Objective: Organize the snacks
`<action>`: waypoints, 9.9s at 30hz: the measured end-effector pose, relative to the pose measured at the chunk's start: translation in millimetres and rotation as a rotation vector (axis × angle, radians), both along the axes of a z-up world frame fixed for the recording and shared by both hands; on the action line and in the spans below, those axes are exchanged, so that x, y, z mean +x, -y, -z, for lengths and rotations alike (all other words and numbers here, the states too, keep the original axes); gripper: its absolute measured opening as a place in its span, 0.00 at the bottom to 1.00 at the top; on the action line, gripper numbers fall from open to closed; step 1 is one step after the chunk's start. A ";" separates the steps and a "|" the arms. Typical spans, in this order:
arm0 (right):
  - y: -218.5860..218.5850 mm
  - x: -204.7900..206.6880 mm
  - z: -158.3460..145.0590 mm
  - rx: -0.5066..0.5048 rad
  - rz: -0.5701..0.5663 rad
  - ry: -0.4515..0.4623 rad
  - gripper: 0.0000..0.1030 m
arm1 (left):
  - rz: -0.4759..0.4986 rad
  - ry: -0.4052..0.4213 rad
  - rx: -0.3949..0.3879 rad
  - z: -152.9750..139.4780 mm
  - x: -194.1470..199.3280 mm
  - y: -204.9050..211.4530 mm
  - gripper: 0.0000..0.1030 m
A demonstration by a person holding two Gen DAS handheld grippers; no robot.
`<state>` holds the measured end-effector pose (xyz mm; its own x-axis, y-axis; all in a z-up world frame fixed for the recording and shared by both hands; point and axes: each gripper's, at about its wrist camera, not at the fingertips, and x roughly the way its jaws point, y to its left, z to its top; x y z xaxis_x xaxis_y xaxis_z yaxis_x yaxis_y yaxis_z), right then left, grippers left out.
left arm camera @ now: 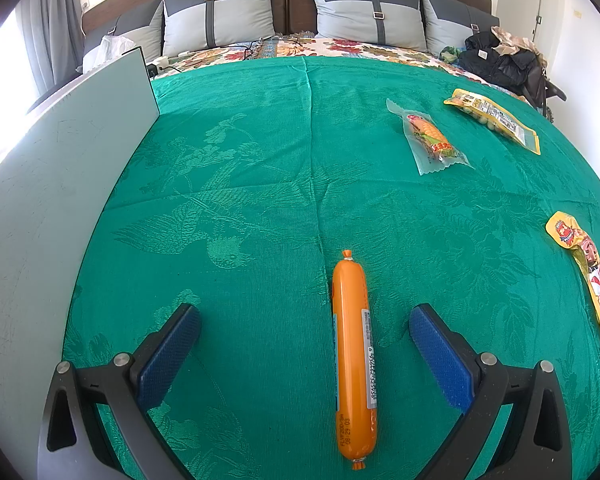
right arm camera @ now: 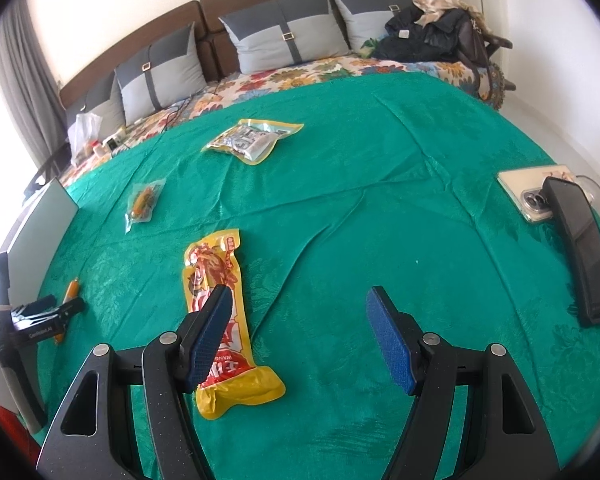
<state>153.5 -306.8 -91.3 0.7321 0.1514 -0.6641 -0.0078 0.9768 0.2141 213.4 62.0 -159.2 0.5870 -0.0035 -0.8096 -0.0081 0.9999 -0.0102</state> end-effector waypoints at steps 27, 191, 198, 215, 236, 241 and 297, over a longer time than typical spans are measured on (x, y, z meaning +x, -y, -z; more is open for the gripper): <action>-71.4 11.4 14.0 -0.172 -0.302 -0.051 0.74 | 0.000 0.000 0.000 0.3 0.1 0.1 1.00; -32.1 48.6 32.8 -0.239 -0.091 -0.081 0.87 | 0.021 -0.215 0.009 -10.4 187.5 100.0 0.96; -32.2 48.5 32.5 -0.239 -0.091 -0.081 0.88 | 0.005 -0.231 -0.006 -7.7 195.1 88.7 1.00; -32.3 48.3 32.3 -0.239 -0.092 -0.082 0.88 | 0.079 -0.163 -0.046 -32.8 96.7 65.3 0.44; -32.6 48.2 32.2 -0.238 -0.091 -0.083 0.89 | 0.053 -0.040 0.006 -5.0 10.2 42.6 1.00; -32.7 48.2 32.1 -0.238 -0.091 -0.083 0.89 | 0.050 -0.015 0.004 -4.4 8.3 43.1 1.00; -139.1 279.5 10.9 -0.460 -0.461 -0.179 0.89 | 0.049 -0.012 0.003 -4.1 7.4 43.0 1.00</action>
